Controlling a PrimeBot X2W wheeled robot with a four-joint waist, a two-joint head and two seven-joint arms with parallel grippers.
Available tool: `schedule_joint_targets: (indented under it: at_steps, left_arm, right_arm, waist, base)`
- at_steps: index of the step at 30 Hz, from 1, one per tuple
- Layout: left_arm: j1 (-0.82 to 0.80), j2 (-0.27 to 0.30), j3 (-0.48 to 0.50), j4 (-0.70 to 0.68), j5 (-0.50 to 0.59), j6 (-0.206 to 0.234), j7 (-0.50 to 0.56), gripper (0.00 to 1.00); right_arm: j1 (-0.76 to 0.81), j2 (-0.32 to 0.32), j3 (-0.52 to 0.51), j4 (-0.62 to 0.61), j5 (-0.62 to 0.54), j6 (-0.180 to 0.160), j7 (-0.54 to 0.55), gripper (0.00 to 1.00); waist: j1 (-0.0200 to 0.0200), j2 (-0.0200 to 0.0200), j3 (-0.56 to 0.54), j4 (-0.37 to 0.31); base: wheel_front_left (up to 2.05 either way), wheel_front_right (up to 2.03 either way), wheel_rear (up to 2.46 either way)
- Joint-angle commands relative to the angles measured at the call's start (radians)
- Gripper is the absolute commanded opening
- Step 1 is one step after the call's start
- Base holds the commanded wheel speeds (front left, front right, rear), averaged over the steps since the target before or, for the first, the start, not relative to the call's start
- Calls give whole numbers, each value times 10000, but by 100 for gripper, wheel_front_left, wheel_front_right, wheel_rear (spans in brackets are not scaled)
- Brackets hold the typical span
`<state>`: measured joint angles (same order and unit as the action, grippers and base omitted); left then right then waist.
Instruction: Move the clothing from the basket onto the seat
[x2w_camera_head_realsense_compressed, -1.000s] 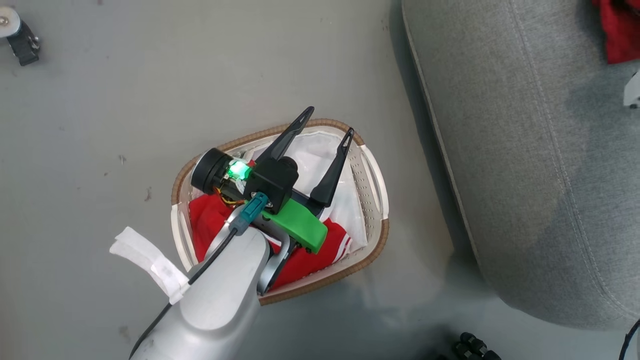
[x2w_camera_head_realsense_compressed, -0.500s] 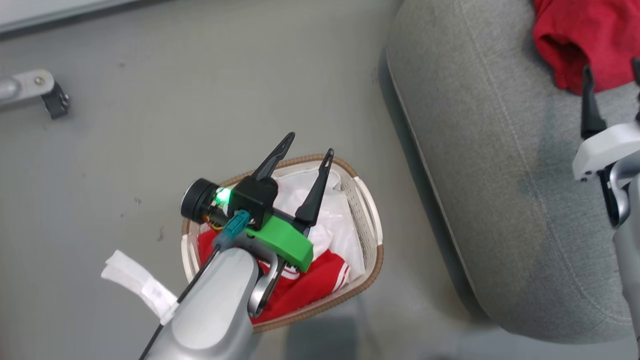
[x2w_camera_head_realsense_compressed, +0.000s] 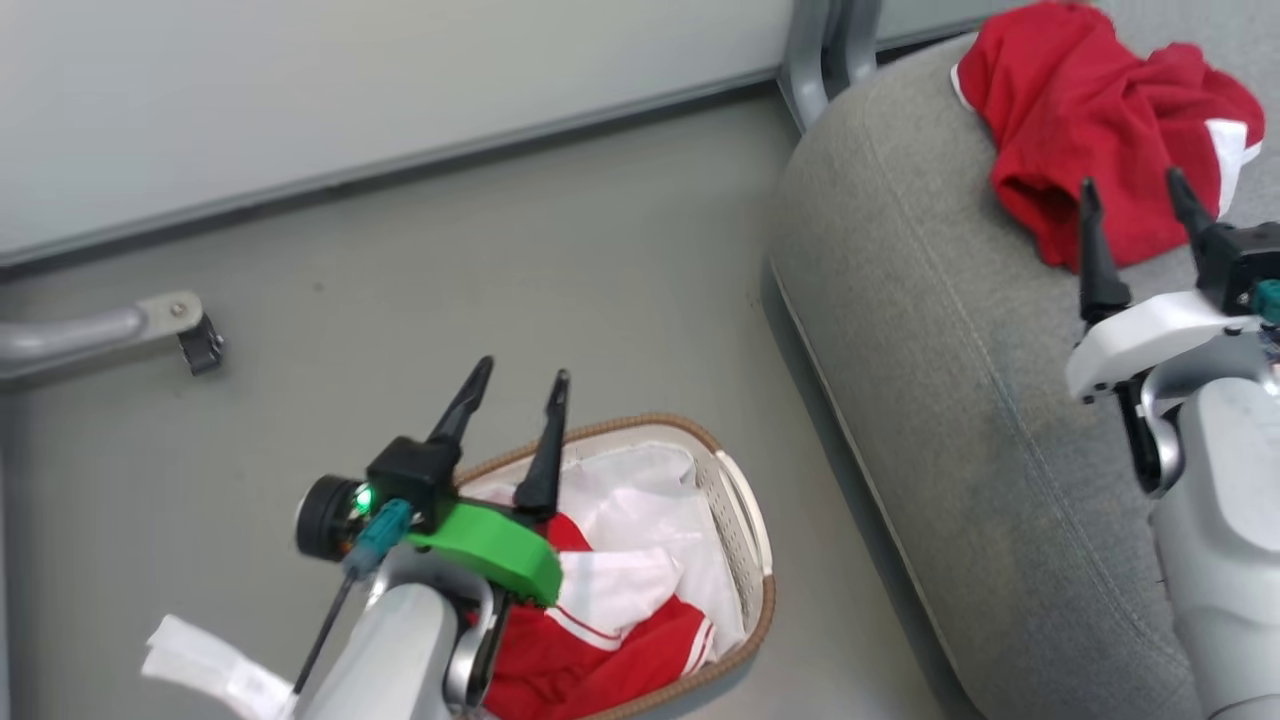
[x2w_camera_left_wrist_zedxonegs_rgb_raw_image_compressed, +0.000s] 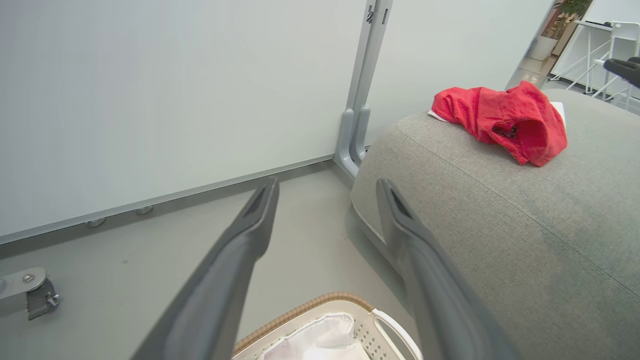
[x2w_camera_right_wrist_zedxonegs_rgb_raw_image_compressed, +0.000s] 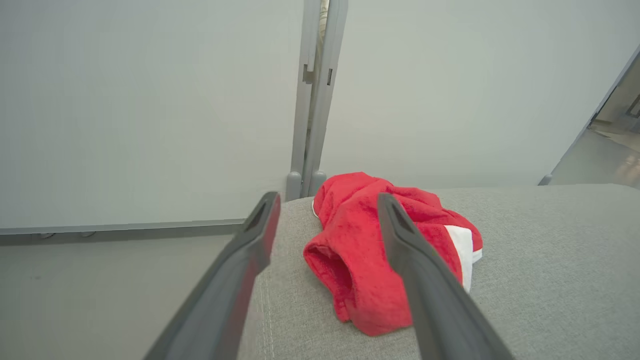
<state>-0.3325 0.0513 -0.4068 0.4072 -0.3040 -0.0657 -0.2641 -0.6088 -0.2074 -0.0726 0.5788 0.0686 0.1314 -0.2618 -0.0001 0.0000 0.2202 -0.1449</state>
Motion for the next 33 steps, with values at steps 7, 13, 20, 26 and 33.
schedule_joint_targets:
  at_steps: [7, 13, 20, 26, 33]
  left_arm:
    - [1251, 67, 1400, -446, 96, 241, -4, 100]
    - [2110, 114, 2400, -859, 312, 155, -5, 100]
    - [2936, 69, 3079, -1173, 431, 18, -4, 100]
    - [3382, 9, 3147, -1229, 348, -67, -4, 100]
    - [3657, -6, 2982, -1279, 156, -18, -4, 100]
  right_arm:
    - [614, 815, 205, -707, 25, -14, -48, 100]
    - [1544, 1348, 818, -1349, 28, -14, -47, 100]
    - [2810, 1546, 1387, -2073, 213, -14, -49, 100]
    - [3809, 1548, 1550, -2482, 598, -14, -49, 100]
    - [4706, 1551, 1342, -2842, 660, -14, -49, 100]
  waist:
    - [1, 0, -1246, 502]
    - [1, 0, -1473, 780]
    - [1, 0, -1609, 1002]
    - [1, 0, -1910, 1188]
    - [1, 0, -2140, 1335]
  base:
    - [0, 0, 0]
    - [0, 0, 0]
    - [0, 0, 0]
    - [0, 0, 0]
    - [0, 0, 0]
